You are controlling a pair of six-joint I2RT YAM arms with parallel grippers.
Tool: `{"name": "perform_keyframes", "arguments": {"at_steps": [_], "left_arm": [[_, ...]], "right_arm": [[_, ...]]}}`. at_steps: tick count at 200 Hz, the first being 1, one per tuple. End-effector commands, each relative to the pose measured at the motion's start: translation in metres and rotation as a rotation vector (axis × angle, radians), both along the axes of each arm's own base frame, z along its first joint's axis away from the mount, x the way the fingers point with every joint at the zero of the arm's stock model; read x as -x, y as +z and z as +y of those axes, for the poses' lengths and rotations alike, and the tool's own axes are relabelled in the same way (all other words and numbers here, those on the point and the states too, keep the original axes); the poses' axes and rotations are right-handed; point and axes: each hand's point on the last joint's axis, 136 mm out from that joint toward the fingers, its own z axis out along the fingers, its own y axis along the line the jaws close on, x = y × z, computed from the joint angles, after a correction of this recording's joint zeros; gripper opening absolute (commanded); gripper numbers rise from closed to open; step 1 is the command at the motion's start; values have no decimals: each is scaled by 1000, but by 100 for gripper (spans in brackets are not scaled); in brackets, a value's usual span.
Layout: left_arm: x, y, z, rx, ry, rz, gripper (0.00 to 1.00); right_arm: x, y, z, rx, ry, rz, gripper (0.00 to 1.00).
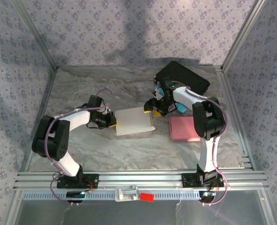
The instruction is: Fold the paper box
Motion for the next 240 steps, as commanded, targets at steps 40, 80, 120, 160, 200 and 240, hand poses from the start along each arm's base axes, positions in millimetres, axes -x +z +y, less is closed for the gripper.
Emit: {"name": "perform_keyframes", "arguments": {"at_steps": [40,80,120,160,200,240], "left_arm": [[34,-35,34,-100,95,156,5],[45,-44,50,-90,158,210,5],[37,-41,47,-74,154,204,5],[30,-39,46,-72,156,192,6],[8,-18,41,-41,170,121,16],[-24,30,36,-15,195,-19,27]], "right_arm": [[13,1,17,-100,91,53,72],[11,2,9,-111,72,41,73],[8,19,42,-253,93,40,72],[3,28,68,-337,66,58,67],[2,27,80,-371,7,110,57],[-3,34,74,-397,-108,177,48]]}}
